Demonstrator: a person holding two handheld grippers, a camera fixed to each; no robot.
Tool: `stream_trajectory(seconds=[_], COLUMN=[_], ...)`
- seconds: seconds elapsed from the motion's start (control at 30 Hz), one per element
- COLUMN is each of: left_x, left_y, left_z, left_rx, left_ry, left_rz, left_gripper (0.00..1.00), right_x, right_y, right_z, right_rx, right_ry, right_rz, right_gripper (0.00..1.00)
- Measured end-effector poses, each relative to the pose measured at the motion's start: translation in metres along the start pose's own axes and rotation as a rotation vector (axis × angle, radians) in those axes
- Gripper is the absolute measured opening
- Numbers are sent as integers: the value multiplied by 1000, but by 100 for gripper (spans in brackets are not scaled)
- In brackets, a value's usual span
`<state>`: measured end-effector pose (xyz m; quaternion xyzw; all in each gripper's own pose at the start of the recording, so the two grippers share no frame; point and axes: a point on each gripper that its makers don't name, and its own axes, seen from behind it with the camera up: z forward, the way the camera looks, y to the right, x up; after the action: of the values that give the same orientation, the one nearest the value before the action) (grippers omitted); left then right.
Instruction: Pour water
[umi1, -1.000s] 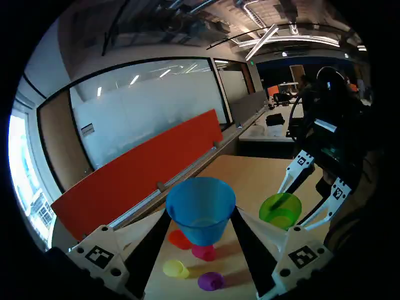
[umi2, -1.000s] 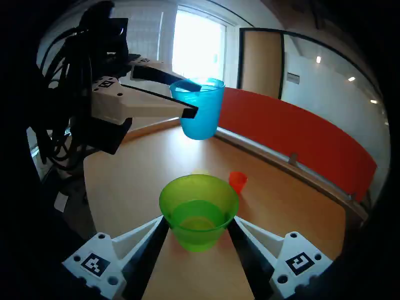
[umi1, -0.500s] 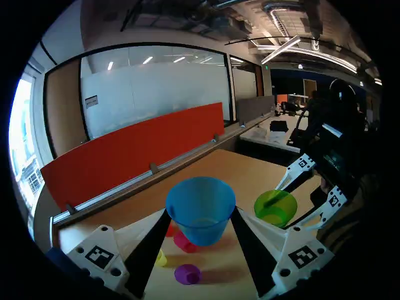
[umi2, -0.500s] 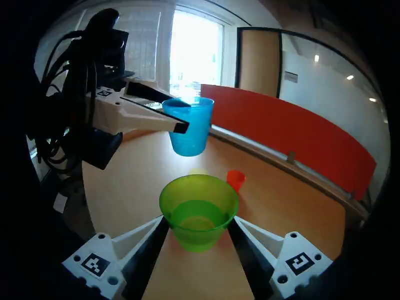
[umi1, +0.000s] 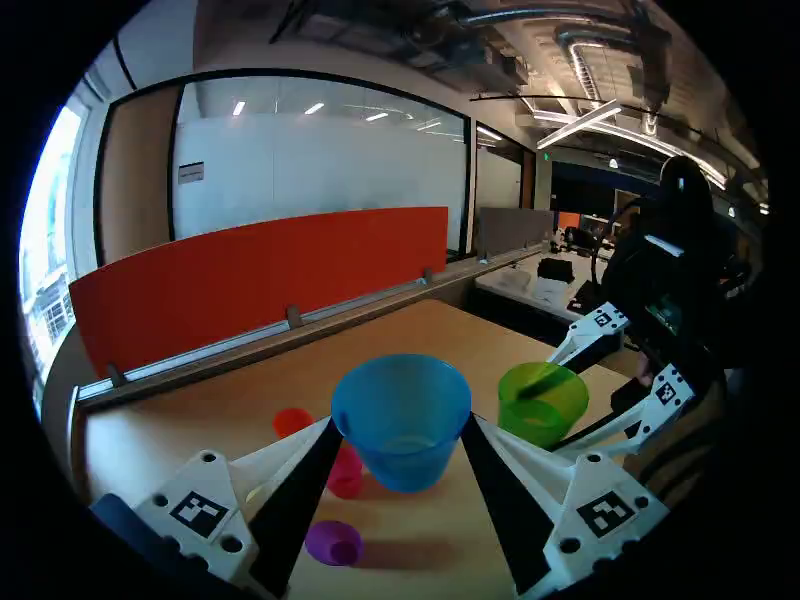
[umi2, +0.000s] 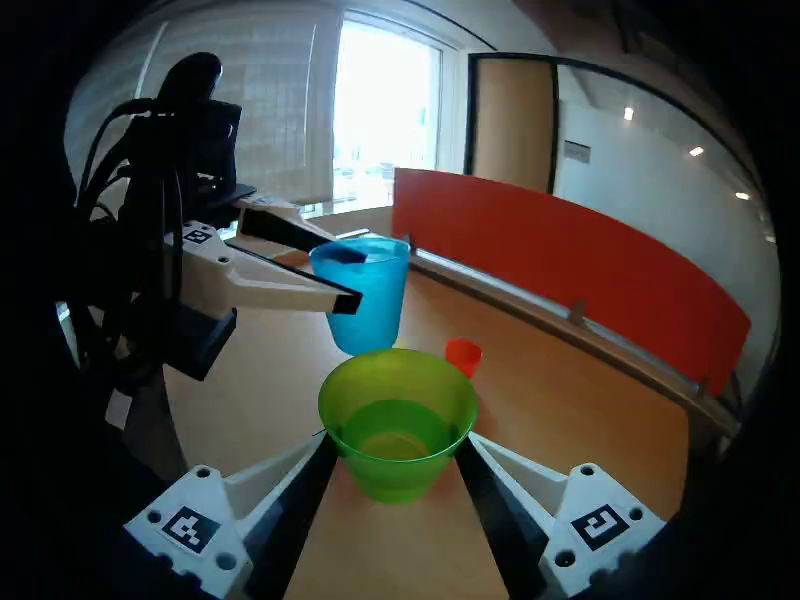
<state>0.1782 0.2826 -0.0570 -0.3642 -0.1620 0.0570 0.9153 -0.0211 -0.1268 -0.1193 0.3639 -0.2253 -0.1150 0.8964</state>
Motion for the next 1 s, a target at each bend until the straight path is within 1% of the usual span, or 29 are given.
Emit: stream_trajectory(seconds=[0.17, 0.3, 0.57, 0.87, 1.0], left_x=[-23, -39, -63, -87, -100], left_y=[-1, 3, 3, 16, 19], left_z=[10, 17, 34, 58, 69], left_rx=[17, 21, 51, 34, 37], left_ry=[-25, -37, -36, -48, -58], left_rz=[-15, -26, -51, -61, -61], left_gripper=[85, 85, 85, 85, 85], right_x=[-1, 0, 1, 2, 4], right_y=[8, 16, 31, 48, 56], right_z=[-2, -3, -2, 4, 8], right_rx=[-11, -20, -32, -40, -43], right_ry=[-3, -3, -3, -4, -3], right_rz=[6, 9, 11, 16, 19], right_gripper=[84, 84, 84, 85, 85])
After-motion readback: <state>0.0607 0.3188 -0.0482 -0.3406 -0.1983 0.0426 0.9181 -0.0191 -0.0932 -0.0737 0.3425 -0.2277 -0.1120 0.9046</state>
